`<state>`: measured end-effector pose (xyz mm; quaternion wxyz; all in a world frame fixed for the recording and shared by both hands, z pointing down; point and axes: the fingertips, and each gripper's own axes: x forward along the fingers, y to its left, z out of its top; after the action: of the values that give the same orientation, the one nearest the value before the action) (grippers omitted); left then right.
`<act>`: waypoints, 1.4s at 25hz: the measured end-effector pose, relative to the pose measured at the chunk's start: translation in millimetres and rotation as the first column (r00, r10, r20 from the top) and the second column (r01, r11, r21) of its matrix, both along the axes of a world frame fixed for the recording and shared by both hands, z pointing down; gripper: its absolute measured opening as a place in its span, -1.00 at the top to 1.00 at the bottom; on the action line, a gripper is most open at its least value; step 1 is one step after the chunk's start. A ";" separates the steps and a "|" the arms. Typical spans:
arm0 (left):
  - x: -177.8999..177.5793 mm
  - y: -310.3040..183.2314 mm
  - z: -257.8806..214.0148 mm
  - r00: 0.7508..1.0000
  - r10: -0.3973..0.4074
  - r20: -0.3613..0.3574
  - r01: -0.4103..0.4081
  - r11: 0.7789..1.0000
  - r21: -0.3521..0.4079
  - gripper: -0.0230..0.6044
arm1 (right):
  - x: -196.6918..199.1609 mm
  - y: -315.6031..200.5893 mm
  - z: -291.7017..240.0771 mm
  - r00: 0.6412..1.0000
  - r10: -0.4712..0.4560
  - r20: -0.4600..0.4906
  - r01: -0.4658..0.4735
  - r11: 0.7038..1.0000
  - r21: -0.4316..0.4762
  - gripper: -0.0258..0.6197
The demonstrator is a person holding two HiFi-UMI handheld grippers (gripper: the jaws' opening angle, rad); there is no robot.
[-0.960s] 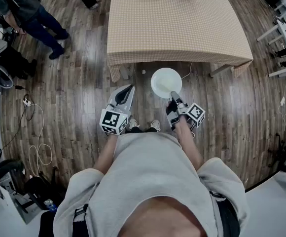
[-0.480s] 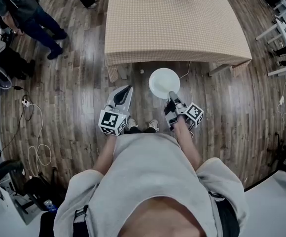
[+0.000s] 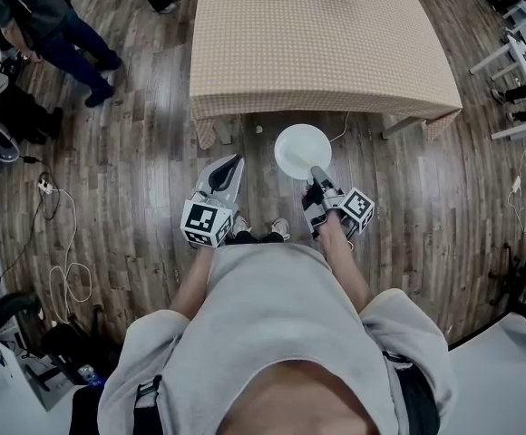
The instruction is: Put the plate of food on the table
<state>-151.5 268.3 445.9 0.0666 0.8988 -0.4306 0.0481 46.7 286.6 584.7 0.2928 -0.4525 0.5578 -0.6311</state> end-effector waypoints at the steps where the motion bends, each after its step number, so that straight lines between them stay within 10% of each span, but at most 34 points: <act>1: 1.2 -0.4 -0.1 1.000 -0.001 0.000 0.001 1.000 0.001 0.90 | 1.4 -0.1 0.3 1.000 0.002 0.002 -0.002 1.000 0.000 0.88; 35: 74.3 15.6 16.1 0.998 -0.052 0.035 0.052 0.998 -0.018 0.90 | 84.1 17.3 20.7 0.999 -0.051 -0.019 0.050 0.998 -0.040 0.88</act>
<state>-77.2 283.9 462.0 0.0687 0.8857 -0.4545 0.0659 130.8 303.9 605.4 0.2622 -0.4502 0.5593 -0.6448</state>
